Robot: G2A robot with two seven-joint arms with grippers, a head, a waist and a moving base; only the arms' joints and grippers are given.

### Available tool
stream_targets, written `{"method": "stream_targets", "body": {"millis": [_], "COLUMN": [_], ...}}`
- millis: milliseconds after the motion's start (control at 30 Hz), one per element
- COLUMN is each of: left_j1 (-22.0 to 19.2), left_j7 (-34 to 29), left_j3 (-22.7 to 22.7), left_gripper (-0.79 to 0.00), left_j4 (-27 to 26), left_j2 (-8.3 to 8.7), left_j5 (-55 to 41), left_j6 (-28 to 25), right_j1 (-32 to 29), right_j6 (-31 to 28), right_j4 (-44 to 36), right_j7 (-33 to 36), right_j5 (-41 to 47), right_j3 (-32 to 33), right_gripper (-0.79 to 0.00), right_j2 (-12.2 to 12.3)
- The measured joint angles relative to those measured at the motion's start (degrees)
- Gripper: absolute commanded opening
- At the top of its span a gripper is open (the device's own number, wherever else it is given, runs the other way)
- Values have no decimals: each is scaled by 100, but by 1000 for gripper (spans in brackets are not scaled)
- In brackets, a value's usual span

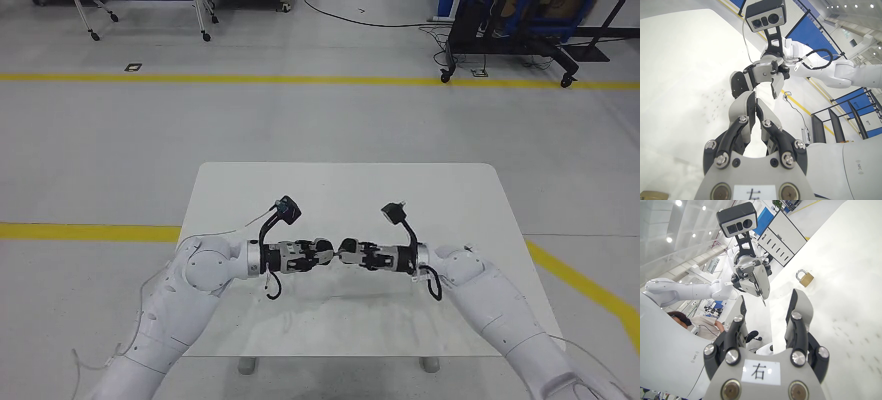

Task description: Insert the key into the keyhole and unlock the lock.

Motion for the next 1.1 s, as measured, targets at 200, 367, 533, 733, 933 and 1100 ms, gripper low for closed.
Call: {"method": "stream_targets", "body": {"millis": [200,367,533,733,933,1100], "left_j1": [-12,-27,-37,-46,-64,-79], "left_j7": [21,33,67,115,120,133], "left_j3": [42,78,104,129,162,180], "left_gripper": [-785,-785,-785,-785,-785,-566], "left_j4": [-10,-14,-14,-16,-7,-2], "left_j2": [20,37,53,72,90,105], "left_j5": [5,20,12,17,-11,9], "left_j6": [13,8,-3,-20,-39,-13], "right_j1": [-8,-17,-9,-8,-18,-16], "right_j6": [-14,-40,-28,-36,-10,16], "right_j4": [-62,-94,-74,-65,-89,-122], "right_j7": [9,22,-20,-24,-27,5], "right_j5": [-35,-29,-11,29,23,-6], "right_j3": [-24,-29,-7,22,23,-12], "right_gripper": [-677,-677,-656,-671,-785,-785], "right_j2": [9,21,34,53,66,69]}}
